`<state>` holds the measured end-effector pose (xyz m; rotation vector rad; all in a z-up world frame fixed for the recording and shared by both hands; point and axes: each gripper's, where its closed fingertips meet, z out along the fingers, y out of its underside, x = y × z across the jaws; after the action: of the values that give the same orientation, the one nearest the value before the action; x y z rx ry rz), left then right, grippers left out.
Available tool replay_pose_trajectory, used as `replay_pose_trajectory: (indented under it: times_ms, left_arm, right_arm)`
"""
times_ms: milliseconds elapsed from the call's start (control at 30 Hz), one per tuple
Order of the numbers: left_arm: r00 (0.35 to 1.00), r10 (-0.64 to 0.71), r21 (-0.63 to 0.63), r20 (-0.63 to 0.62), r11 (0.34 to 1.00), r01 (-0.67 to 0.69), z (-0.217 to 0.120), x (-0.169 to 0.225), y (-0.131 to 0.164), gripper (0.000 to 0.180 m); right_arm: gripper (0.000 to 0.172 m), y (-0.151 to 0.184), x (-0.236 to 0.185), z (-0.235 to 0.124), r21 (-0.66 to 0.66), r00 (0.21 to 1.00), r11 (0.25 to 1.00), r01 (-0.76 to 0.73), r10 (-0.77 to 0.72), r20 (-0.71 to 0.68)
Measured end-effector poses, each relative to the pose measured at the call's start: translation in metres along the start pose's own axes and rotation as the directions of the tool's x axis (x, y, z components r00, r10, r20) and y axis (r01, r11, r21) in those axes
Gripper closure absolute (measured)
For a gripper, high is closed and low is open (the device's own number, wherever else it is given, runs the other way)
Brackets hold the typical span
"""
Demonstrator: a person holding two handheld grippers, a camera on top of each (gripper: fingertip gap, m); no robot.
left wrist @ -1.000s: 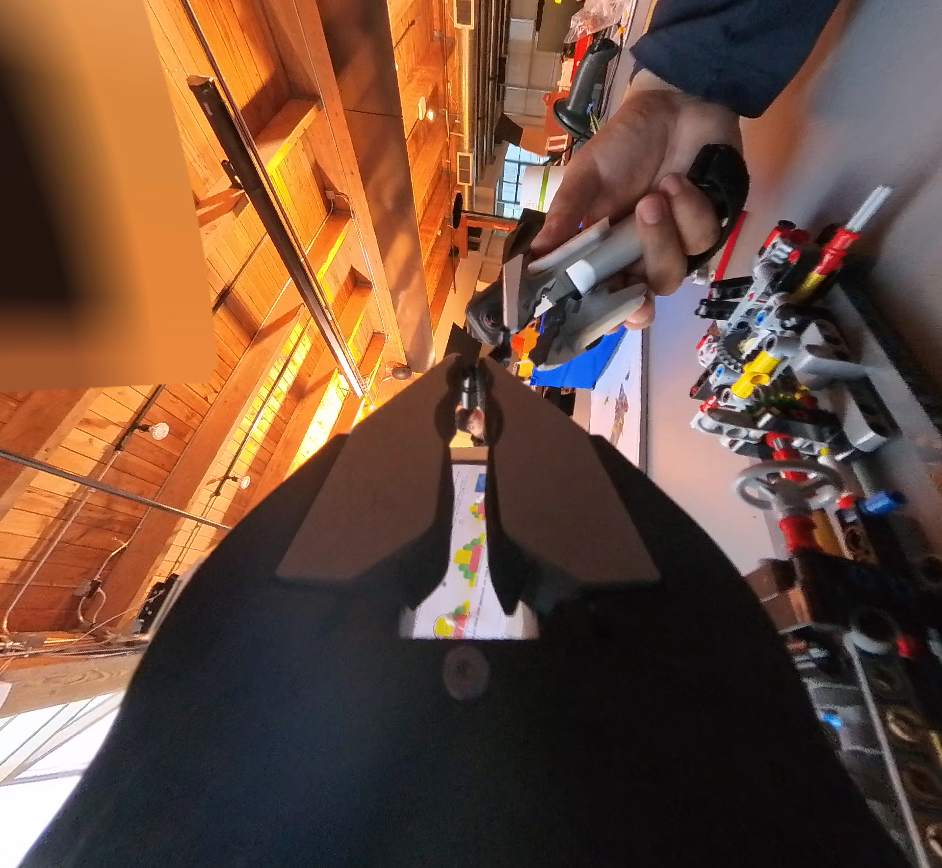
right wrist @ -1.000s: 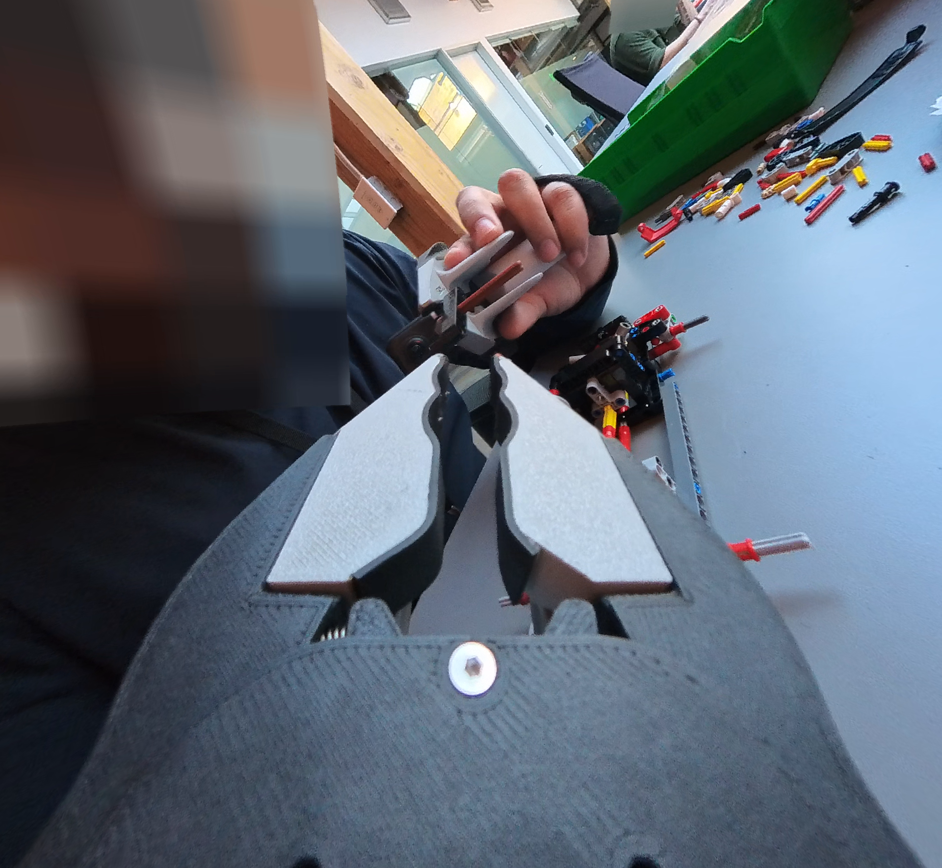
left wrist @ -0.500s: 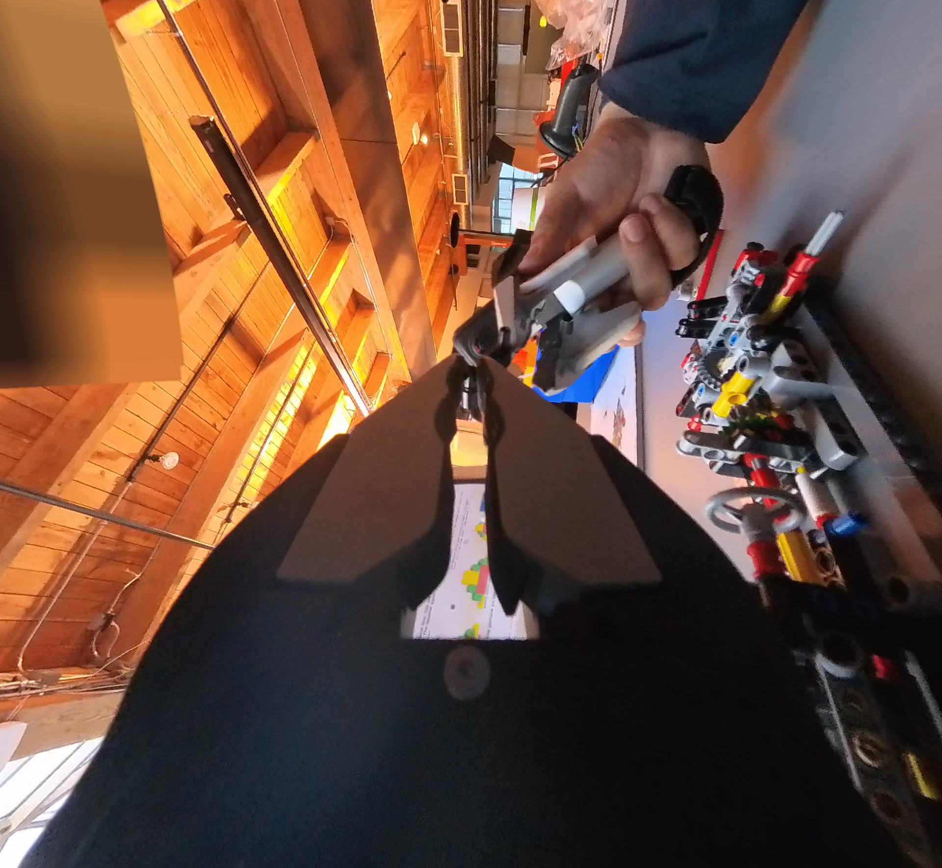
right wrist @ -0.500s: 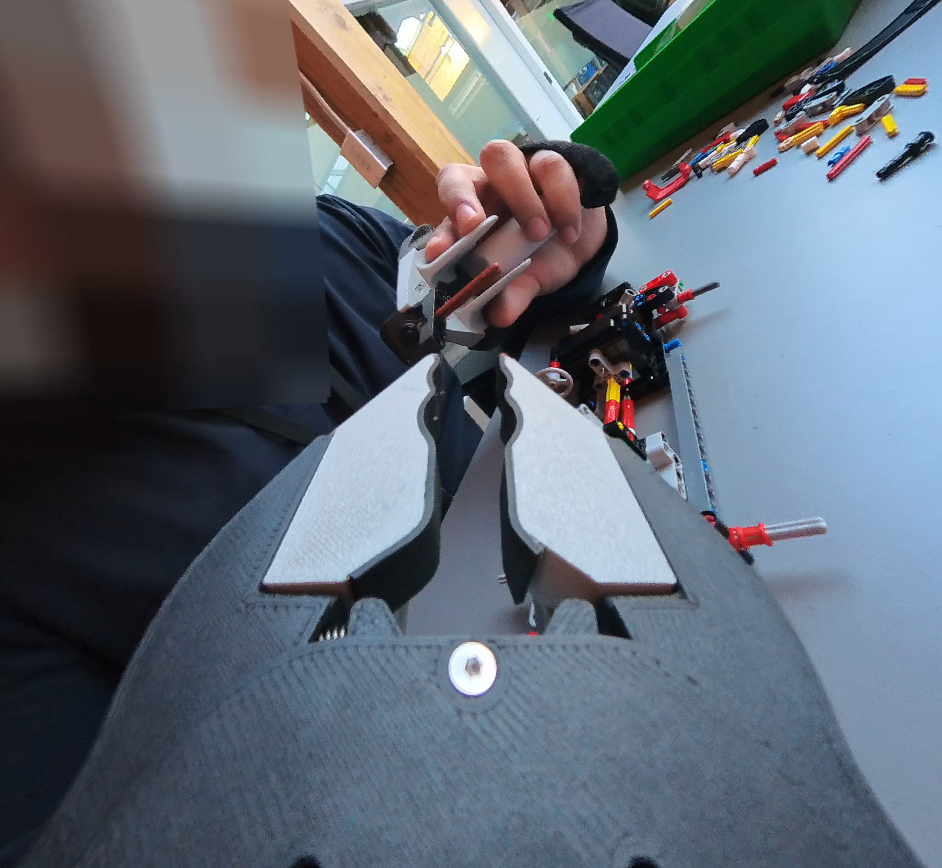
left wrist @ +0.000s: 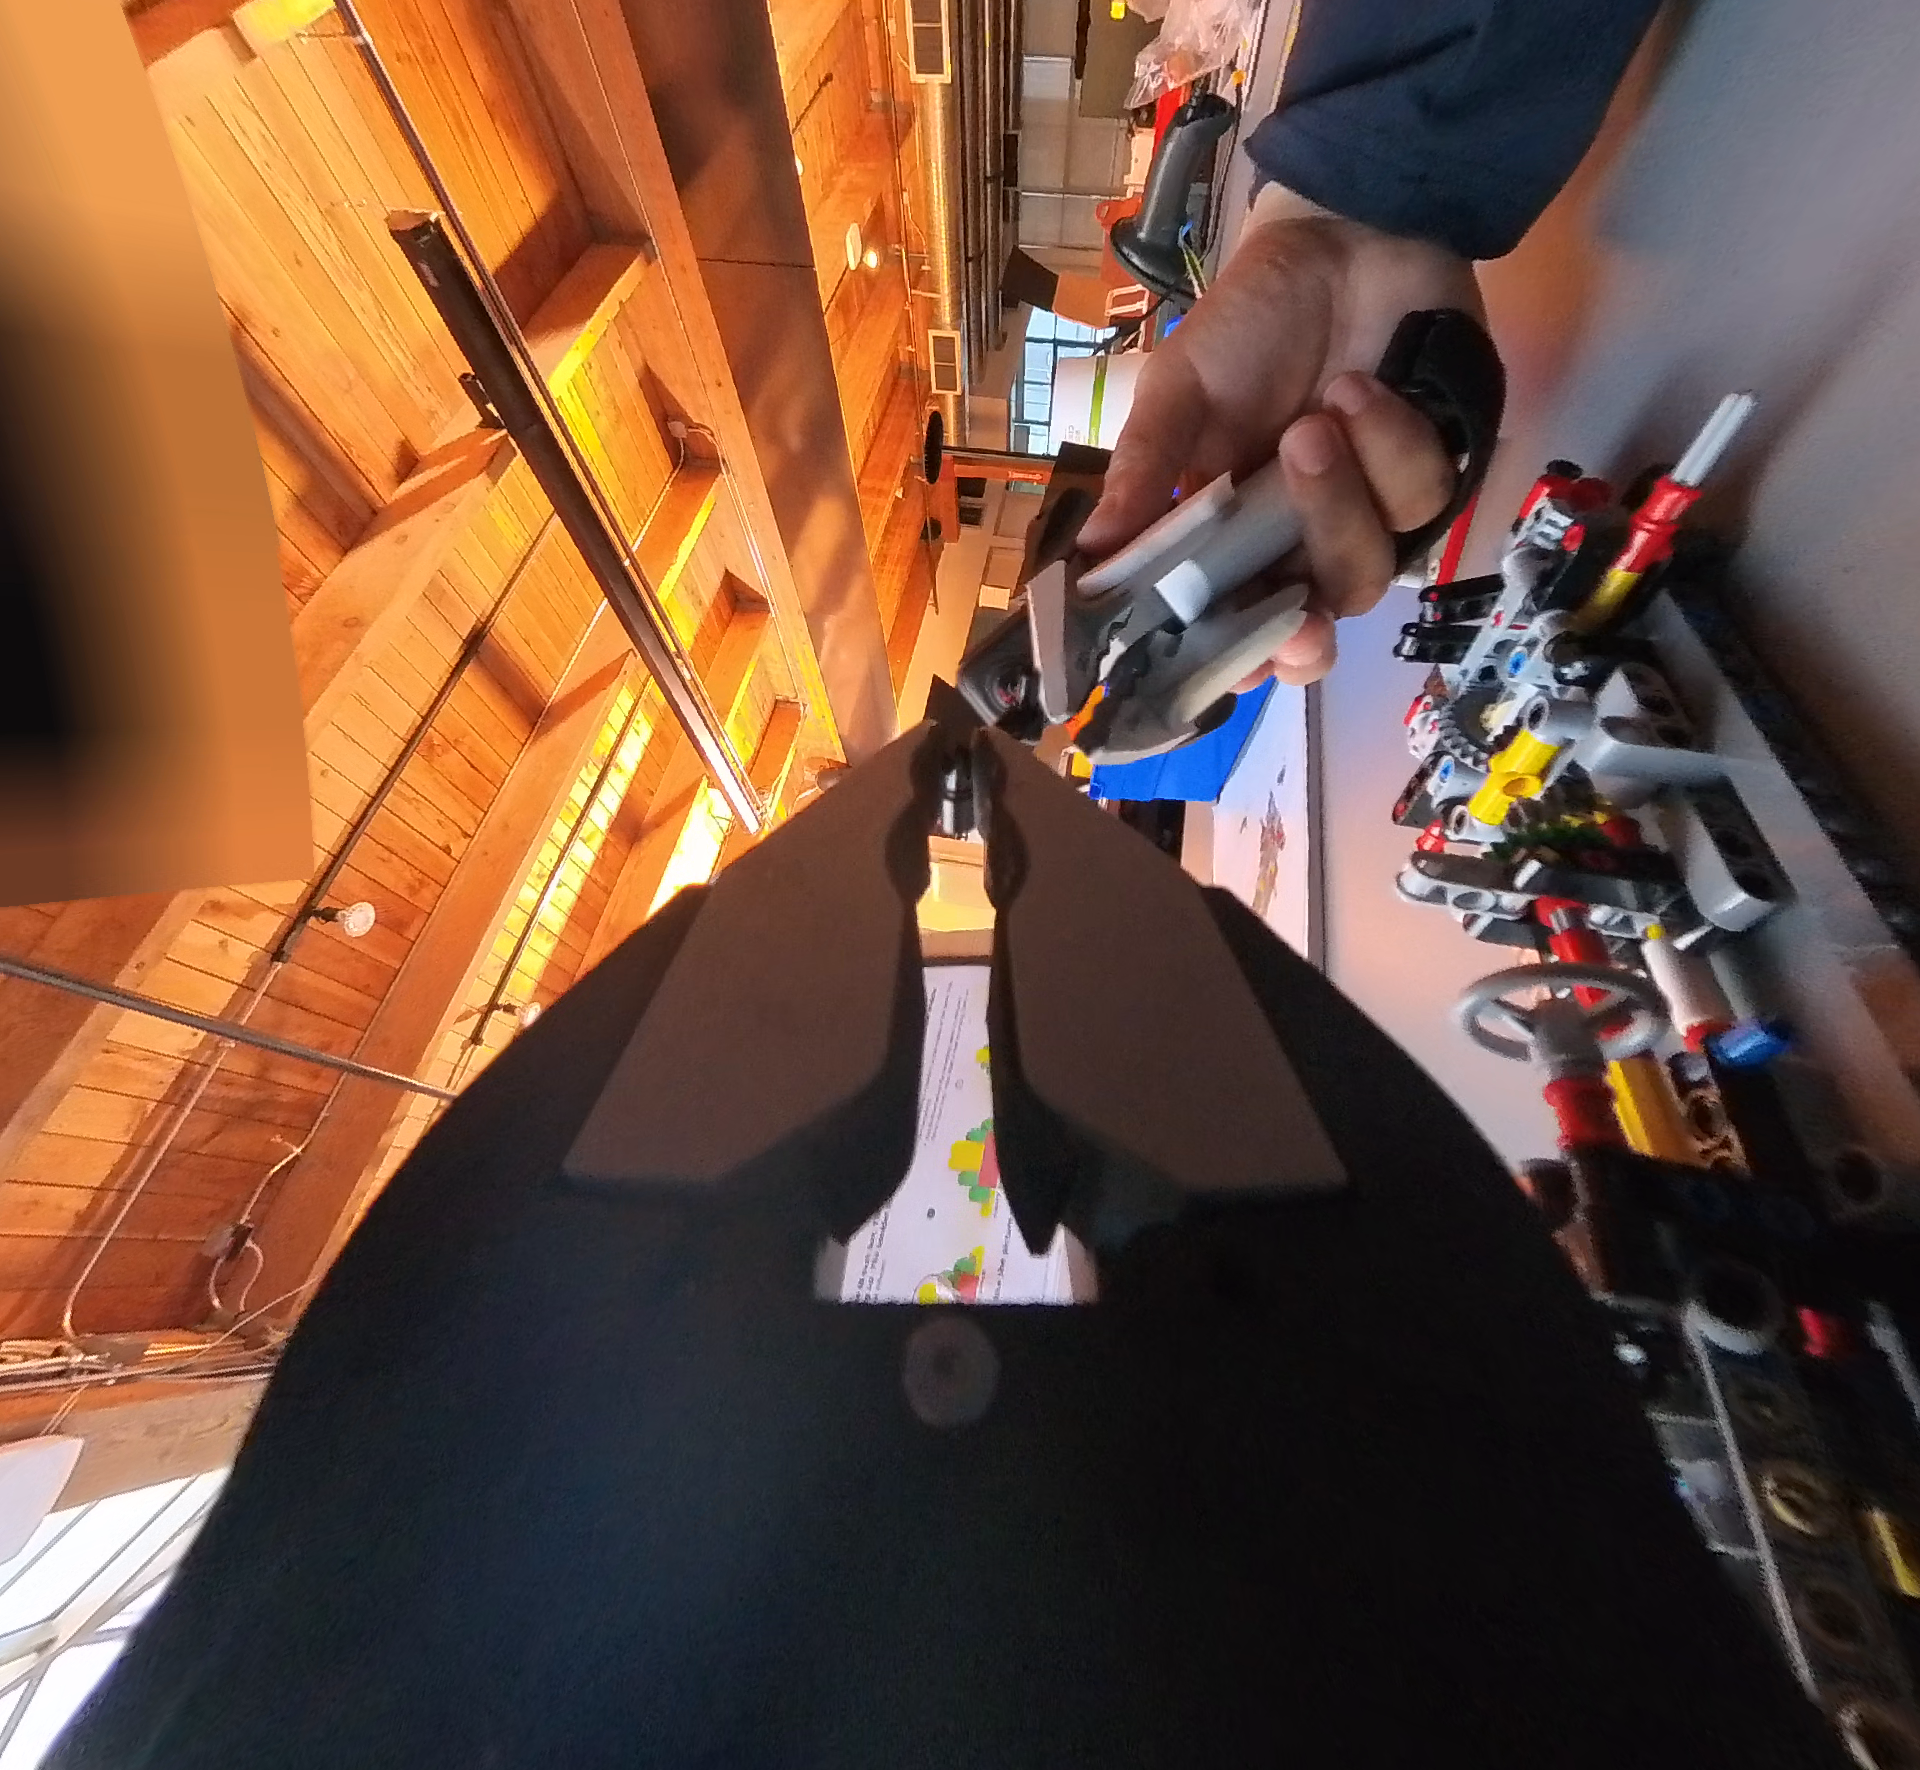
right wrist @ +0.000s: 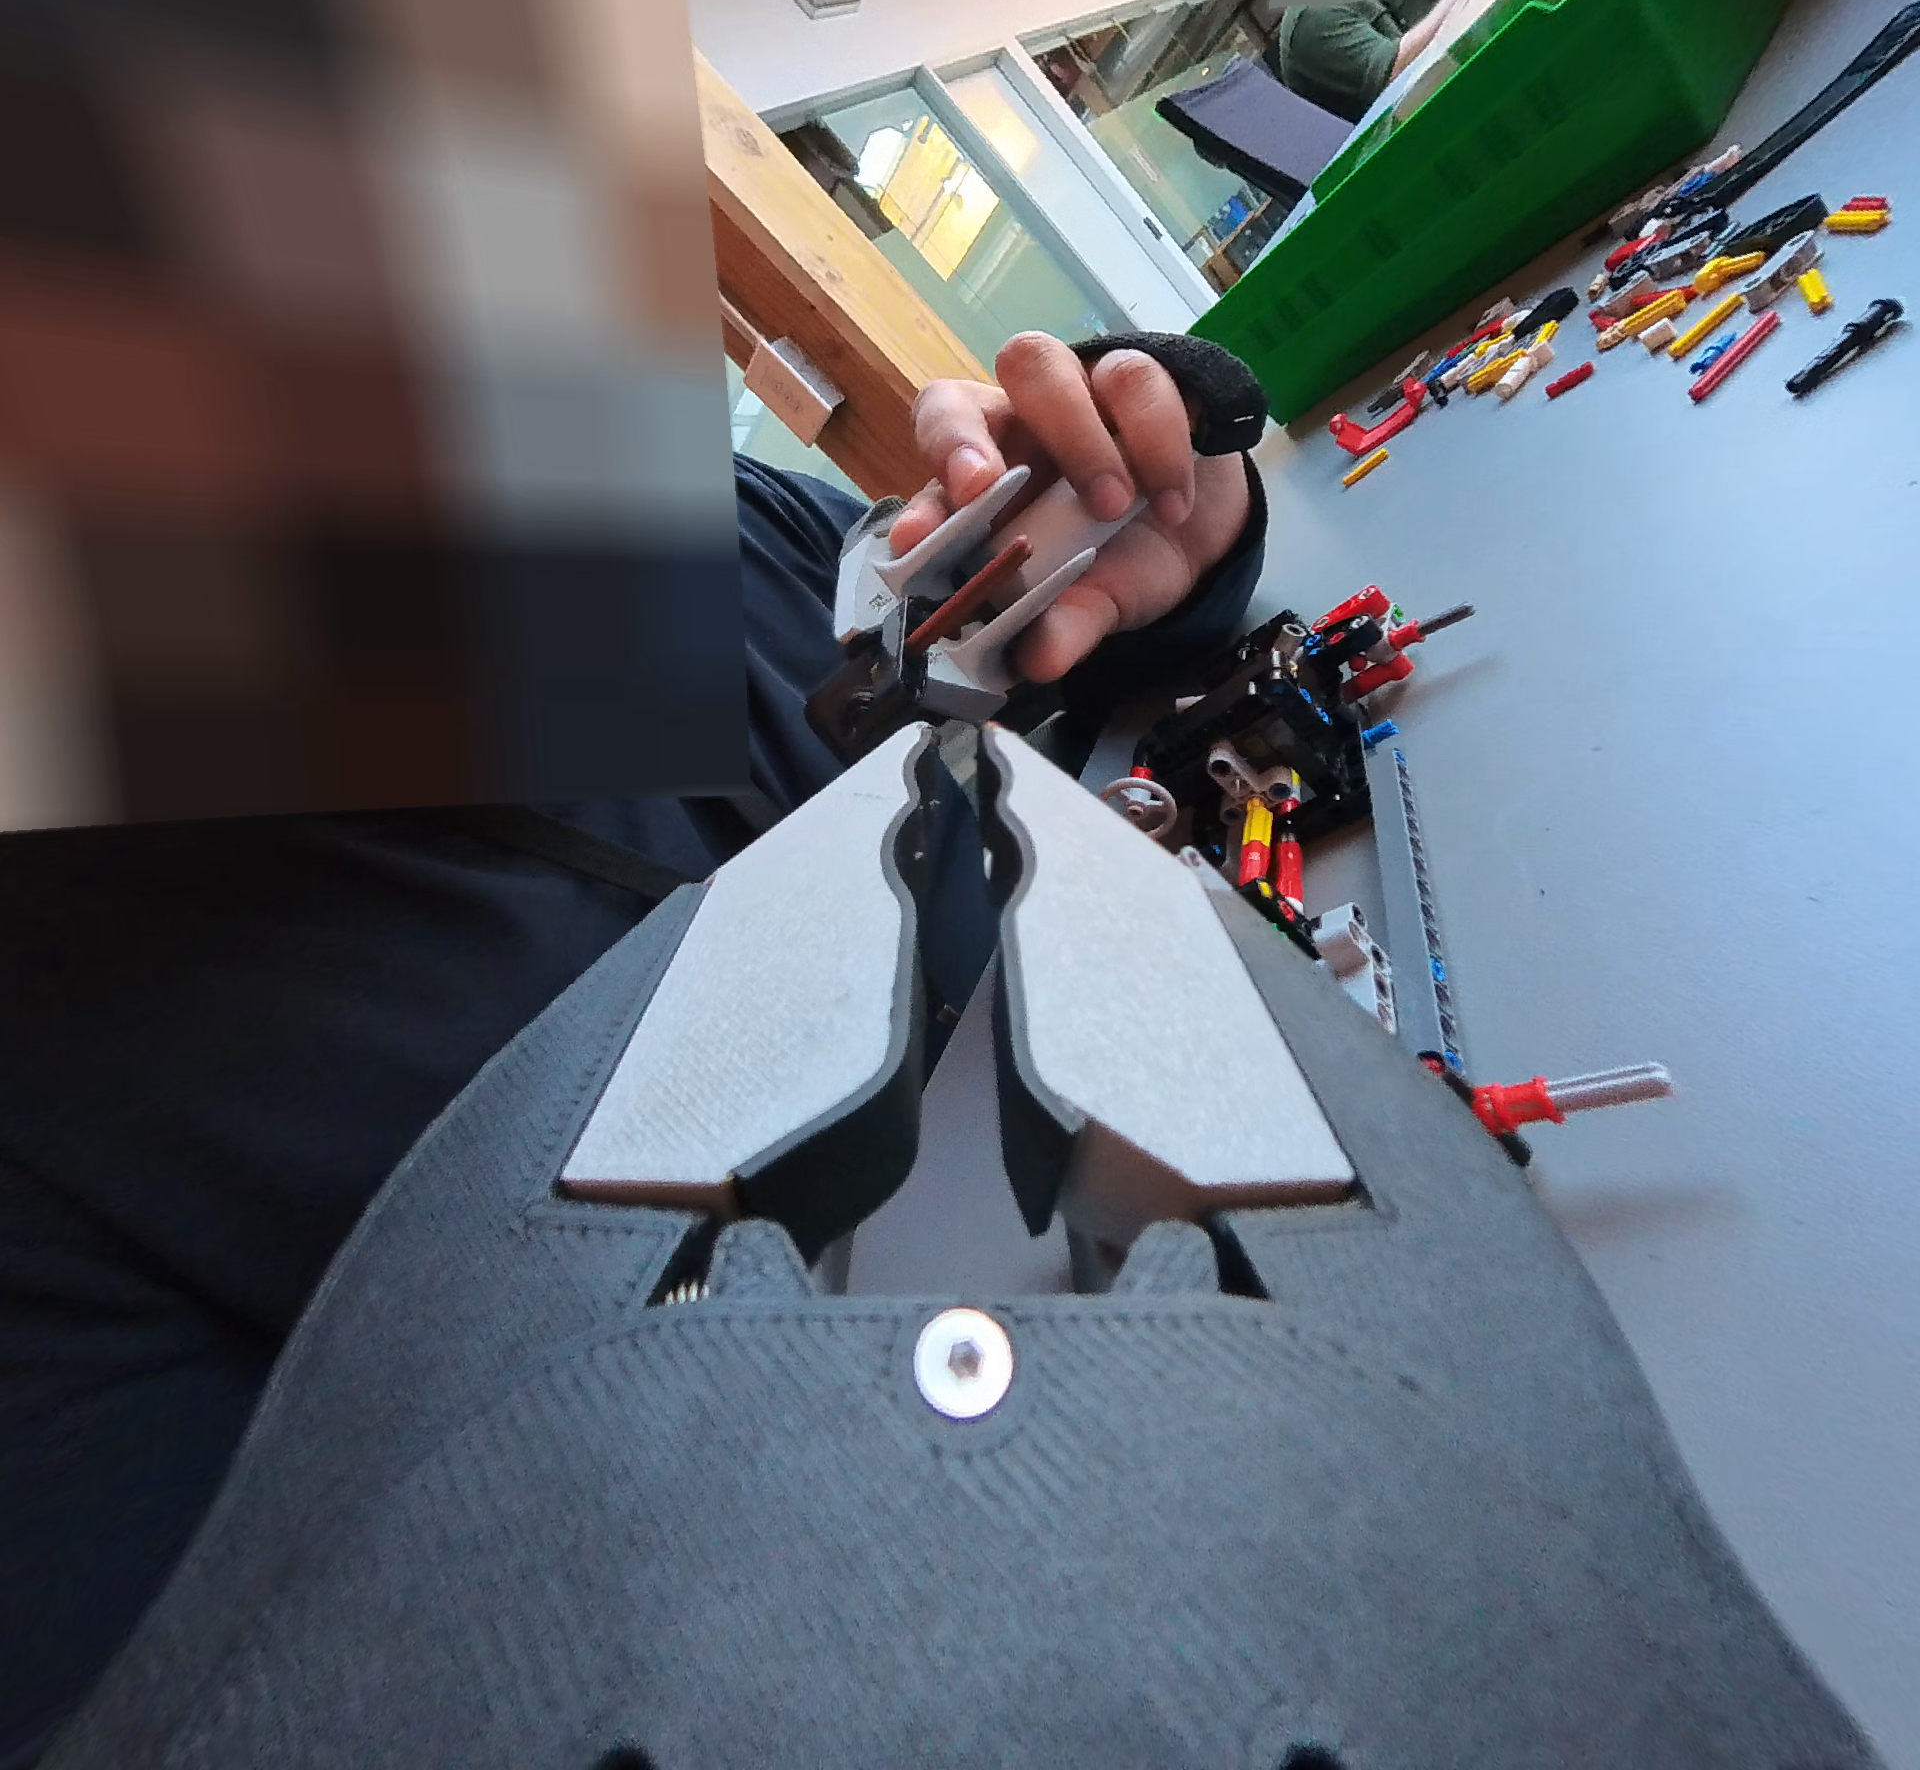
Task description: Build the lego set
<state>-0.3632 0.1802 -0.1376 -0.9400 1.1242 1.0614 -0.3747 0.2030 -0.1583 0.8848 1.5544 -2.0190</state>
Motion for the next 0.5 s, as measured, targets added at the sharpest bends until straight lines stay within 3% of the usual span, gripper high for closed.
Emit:
replay_pose_trajectory:
  times_ms: [500]
  left_arm:
    - [1.0,0.006,-0.008,0.012,1.0,-0.006,0.0006,-0.0024,0.0029,0.179]
  right_arm:
    - [0.157,-0.0027,0.0059,-0.0022,0.008,0.999,1.0,0.015,-0.015,-0.049]
